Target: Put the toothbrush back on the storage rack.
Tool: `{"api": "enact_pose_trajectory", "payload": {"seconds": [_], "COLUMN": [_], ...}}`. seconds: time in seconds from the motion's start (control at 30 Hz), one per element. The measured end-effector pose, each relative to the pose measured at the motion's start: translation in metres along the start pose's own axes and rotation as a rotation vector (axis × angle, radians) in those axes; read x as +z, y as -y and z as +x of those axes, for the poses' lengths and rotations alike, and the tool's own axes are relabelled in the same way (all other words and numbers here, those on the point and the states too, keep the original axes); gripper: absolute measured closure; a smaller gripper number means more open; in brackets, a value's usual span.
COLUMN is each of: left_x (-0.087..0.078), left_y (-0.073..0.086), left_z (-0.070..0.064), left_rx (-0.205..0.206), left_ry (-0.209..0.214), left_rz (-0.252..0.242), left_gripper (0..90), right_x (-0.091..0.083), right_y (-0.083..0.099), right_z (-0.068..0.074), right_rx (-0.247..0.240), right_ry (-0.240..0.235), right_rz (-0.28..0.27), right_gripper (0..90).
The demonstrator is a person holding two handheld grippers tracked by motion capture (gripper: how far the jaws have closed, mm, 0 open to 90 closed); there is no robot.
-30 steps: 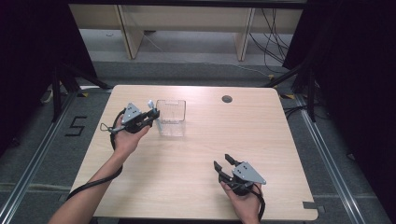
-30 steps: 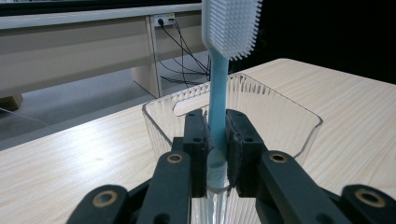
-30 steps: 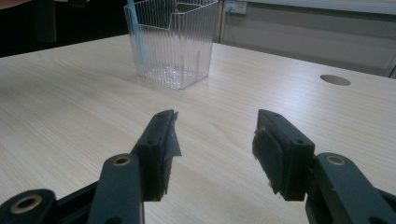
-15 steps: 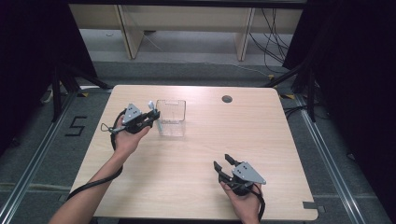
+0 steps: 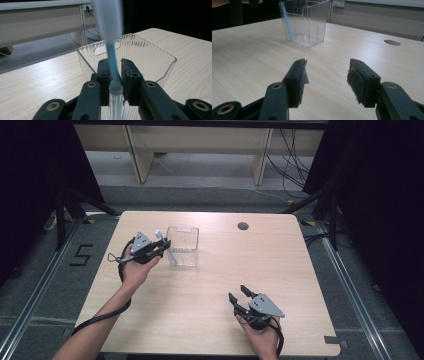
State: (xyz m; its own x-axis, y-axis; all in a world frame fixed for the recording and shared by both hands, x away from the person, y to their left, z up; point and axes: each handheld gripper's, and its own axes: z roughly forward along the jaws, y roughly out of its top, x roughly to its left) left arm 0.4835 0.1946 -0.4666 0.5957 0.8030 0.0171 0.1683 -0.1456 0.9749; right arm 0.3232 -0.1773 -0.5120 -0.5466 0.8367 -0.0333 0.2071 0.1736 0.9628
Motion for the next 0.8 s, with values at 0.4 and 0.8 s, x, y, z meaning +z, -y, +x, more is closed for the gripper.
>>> {"api": "enact_pose_trajectory", "payload": {"seconds": [0.4, 0.8], "left_x": [-0.005, -0.02], "left_y": [-0.003, -0.002], "left_z": [0.001, -0.003], "left_rx": [0.01, -0.012], "left_ry": [-0.034, -0.054], "left_rz": [0.001, 0.021], "left_gripper": [53.2, 34.7], "right_x": [0.0, -0.001], "right_y": [0.0, 0.0], "right_z": [0.002, 0.001], "right_rx": [0.022, 0.023], "right_ry": [-0.013, -0.009], "right_rz": [0.006, 0.007], "right_gripper": [48.5, 48.4]}}
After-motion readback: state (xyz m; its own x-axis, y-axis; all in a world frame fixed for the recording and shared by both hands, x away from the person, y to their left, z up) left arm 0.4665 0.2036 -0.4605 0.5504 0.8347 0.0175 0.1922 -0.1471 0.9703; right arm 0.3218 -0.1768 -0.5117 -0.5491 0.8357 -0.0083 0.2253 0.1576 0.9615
